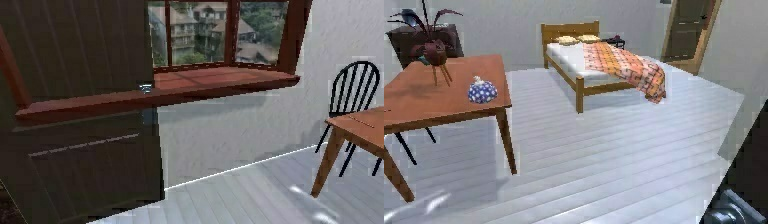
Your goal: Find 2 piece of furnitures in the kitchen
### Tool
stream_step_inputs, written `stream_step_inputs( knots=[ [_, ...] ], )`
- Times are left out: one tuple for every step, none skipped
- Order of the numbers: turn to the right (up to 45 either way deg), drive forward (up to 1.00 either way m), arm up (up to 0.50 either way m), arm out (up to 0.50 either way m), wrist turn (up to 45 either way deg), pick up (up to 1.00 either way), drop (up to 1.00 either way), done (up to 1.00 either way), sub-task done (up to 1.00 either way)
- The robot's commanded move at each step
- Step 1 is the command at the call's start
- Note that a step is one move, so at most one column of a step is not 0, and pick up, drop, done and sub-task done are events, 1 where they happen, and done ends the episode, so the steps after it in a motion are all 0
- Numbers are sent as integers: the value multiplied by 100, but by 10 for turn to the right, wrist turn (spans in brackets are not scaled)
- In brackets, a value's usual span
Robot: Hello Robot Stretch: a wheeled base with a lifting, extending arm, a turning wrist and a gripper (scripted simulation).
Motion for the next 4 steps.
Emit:
stream_step_inputs(
  knots=[
    [0, 10, 0, 0, 0, 0, 0, 0, 0],
    [-450, 0, 0, 0, 0, 0, 0, 0, 0],
    [-270, 0, 0, 0, 0, 0, 0, 0, 0],
    [0, 15, 0, 0, 0, 0, 0, 0, 0]
  ],
)
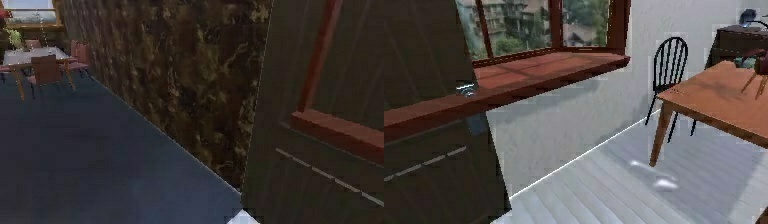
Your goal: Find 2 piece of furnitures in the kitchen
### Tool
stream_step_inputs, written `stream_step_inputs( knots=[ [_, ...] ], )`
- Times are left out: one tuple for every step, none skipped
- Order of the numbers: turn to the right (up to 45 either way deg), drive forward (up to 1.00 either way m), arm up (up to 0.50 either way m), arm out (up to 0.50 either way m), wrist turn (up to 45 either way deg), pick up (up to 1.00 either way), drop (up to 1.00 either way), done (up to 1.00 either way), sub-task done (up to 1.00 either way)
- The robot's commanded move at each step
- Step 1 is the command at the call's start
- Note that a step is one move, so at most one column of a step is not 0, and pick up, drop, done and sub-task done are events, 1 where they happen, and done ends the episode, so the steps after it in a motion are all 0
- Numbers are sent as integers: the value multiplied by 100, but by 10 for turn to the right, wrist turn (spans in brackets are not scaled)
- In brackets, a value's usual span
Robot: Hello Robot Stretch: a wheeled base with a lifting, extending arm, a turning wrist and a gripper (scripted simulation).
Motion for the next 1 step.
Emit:
stream_step_inputs(
  knots=[
    [-450, 0, 0, 0, 0, 0, 0, 0, 0]
  ],
)
